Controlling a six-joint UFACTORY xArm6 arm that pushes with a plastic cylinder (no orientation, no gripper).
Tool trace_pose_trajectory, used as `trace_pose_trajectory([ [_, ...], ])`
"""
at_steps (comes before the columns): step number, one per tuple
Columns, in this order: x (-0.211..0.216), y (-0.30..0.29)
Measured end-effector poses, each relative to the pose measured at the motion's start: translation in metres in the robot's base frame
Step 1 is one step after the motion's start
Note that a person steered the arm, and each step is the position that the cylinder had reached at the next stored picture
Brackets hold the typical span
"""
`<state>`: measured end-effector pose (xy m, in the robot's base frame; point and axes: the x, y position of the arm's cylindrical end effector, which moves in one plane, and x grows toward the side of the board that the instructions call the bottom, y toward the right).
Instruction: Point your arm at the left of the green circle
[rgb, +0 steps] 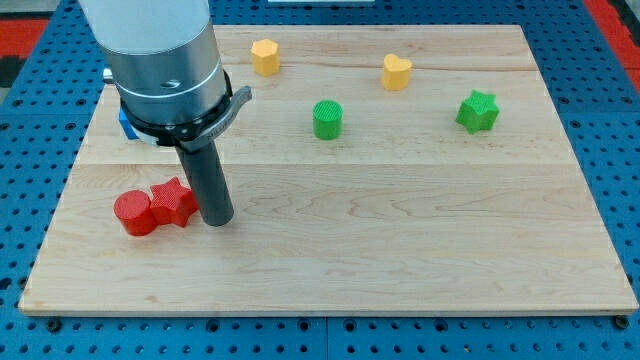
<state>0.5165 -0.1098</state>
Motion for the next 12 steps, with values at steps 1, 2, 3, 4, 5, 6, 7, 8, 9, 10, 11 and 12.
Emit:
trace_pose_trajectory([
  [1, 0.001, 0.033],
  [2, 0.001, 0.051],
  [3, 0.011, 0.088],
  [4, 0.014, 0.124],
  [5, 0.014, 0.14],
  [6, 0.013, 0.158],
  [7, -0.001, 0.179],
  [8, -0.002, 0.179],
  [9, -0.002, 0.177],
  [10, -0.001, 0.173],
  [11, -0.001, 0.144],
  [12, -0.001, 0.142],
])
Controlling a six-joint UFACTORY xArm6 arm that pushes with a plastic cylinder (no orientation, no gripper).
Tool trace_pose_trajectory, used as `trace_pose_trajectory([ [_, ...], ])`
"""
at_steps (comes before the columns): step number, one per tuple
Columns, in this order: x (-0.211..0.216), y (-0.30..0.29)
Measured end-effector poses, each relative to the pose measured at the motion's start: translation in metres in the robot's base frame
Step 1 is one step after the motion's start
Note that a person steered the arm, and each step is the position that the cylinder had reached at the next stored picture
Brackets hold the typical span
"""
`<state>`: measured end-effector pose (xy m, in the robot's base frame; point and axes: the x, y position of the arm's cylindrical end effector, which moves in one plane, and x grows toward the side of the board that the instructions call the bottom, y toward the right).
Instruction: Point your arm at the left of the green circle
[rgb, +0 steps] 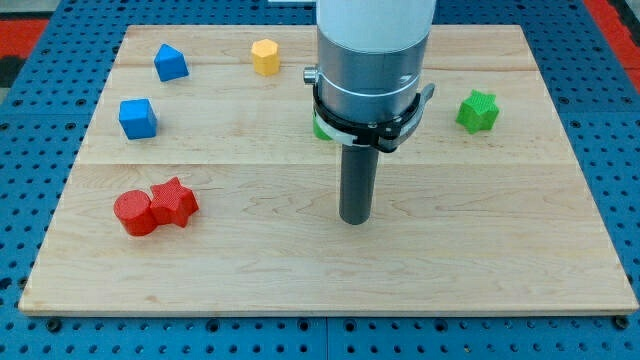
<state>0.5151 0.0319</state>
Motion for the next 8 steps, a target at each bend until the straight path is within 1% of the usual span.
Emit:
trace_pose_trajectory([
  [4, 0.004, 0.005],
  [5, -0.032, -0.016],
  [6, -0.046, -0.033],
  [8, -0.046, -0.033],
])
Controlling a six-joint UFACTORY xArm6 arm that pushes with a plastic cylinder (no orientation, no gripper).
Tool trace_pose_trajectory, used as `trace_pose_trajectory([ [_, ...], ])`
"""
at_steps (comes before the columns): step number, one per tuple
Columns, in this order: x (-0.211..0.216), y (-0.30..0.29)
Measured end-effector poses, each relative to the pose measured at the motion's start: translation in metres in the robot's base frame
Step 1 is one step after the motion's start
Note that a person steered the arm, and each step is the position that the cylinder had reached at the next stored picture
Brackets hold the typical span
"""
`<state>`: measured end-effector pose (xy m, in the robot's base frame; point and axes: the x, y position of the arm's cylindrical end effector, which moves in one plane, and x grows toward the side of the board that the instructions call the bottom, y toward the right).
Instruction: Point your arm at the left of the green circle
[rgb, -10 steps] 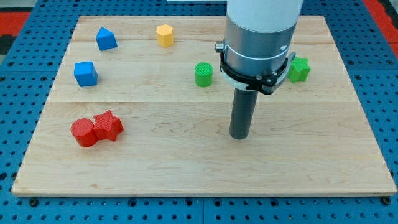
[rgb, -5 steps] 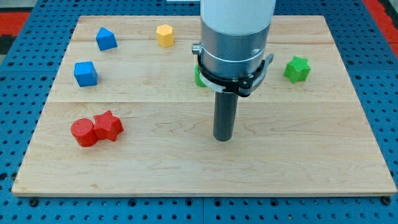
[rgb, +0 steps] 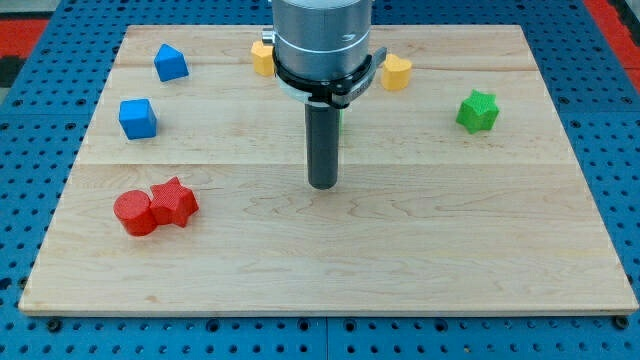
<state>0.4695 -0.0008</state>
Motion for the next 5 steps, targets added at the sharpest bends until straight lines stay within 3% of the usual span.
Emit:
trace_pose_trajectory([
  [2, -0.012, -0.065],
  [3, -0.017, -0.062],
  [5, -0.09, -0.069],
])
